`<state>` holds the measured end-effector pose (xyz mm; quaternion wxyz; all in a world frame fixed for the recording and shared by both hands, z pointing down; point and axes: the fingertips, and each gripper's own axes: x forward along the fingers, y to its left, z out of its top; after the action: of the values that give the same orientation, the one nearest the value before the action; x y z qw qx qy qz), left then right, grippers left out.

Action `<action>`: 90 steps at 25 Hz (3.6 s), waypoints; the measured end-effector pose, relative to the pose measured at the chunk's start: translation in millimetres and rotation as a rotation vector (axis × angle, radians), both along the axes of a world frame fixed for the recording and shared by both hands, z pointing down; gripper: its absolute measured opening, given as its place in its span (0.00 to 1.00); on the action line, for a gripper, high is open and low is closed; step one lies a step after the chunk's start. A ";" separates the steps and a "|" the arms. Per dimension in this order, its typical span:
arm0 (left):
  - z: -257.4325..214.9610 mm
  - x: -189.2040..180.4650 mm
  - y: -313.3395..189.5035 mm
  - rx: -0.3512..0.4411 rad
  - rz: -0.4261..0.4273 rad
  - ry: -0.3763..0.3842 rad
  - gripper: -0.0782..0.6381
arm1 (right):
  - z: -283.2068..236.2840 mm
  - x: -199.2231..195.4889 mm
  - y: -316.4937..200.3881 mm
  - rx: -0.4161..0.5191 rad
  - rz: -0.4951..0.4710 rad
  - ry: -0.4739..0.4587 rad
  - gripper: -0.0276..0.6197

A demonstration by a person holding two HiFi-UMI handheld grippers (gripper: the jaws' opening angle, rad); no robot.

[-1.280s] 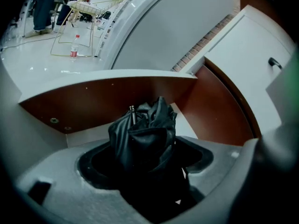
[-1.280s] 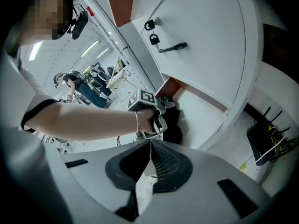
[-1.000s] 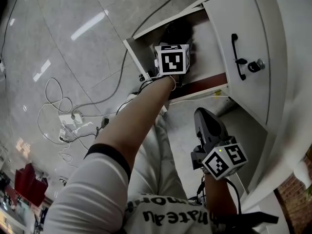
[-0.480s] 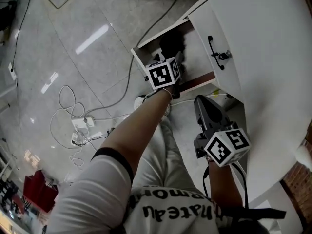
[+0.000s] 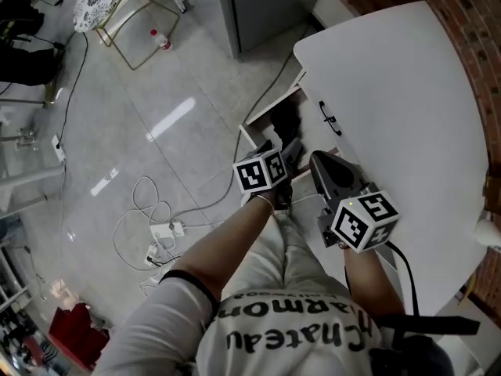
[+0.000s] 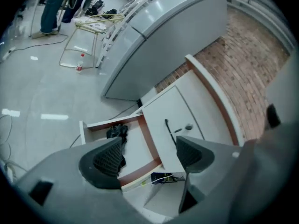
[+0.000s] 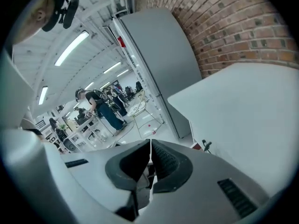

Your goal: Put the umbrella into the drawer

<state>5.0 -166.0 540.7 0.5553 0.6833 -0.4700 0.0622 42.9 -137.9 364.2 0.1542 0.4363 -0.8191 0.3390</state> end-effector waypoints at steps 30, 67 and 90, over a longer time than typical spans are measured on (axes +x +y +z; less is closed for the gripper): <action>-405.2 -43.4 -56.0 0.703 0.086 -0.056 0.37 | -302.1 -3.7 -33.5 0.513 0.015 -0.025 0.07; -491.5 -55.2 47.9 1.017 0.319 -0.023 0.13 | -297.6 20.8 -2.7 0.504 0.197 -0.103 0.07; -469.0 -70.9 108.4 0.912 0.090 -0.117 0.13 | -290.5 53.7 73.3 0.512 0.127 -0.064 0.07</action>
<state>-66.0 -57.5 71.6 0.1671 0.8728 -0.4499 -0.0887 96.5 -64.6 73.7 -0.0090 0.5005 -0.8537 0.1433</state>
